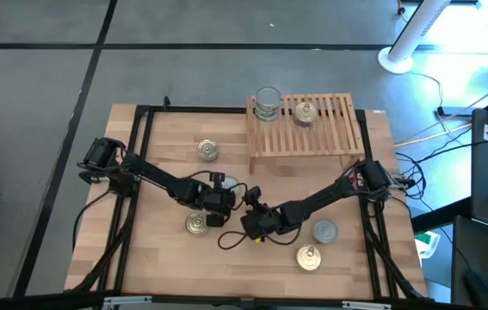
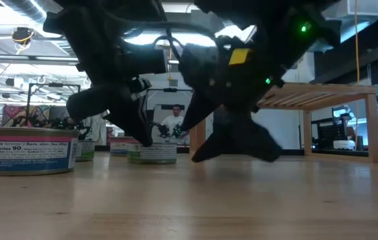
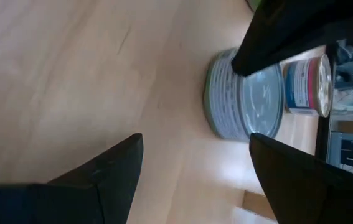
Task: Stack canned seafood by type on shelf
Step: Put the green tuna can on the shelf, then stack the blue pink tuna can on top of the blue pink tuna can on the shelf
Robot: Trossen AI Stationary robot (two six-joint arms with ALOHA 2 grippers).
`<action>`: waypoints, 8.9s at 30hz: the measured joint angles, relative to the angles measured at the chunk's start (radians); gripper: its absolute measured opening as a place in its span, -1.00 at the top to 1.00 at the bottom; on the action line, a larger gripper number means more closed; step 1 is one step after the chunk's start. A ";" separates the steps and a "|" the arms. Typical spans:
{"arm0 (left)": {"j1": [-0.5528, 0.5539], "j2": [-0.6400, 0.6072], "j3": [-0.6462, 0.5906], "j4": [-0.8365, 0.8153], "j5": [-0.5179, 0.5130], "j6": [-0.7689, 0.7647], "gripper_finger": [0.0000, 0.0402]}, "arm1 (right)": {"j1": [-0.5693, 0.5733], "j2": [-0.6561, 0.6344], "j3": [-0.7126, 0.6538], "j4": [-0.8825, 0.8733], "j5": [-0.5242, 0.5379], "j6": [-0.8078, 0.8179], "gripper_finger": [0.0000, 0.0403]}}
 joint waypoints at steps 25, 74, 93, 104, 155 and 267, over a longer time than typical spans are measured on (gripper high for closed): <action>-0.075 0.002 -0.001 0.093 0.035 -0.118 1.00 | 0.001 0.017 0.000 0.126 -0.054 -0.001 -0.46; -0.071 -0.009 0.088 0.044 0.036 -0.215 0.92 | 0.010 0.063 0.001 0.161 0.097 -0.035 0.30; -0.074 -0.218 0.207 0.001 0.062 -0.079 0.43 | 0.082 -0.121 0.001 -0.049 0.241 -0.053 0.30; -0.055 -0.344 0.210 0.121 -0.033 0.089 0.53 | 0.085 -0.339 0.002 -0.244 0.471 -0.055 0.29; 0.384 -0.107 0.209 0.486 0.158 0.173 0.99 | -0.335 -0.472 0.001 -0.427 0.179 -0.115 0.27; -0.212 -0.286 0.208 -0.752 0.159 -0.852 0.28 | 0.000 -0.323 0.002 -0.210 -0.515 0.500 -0.33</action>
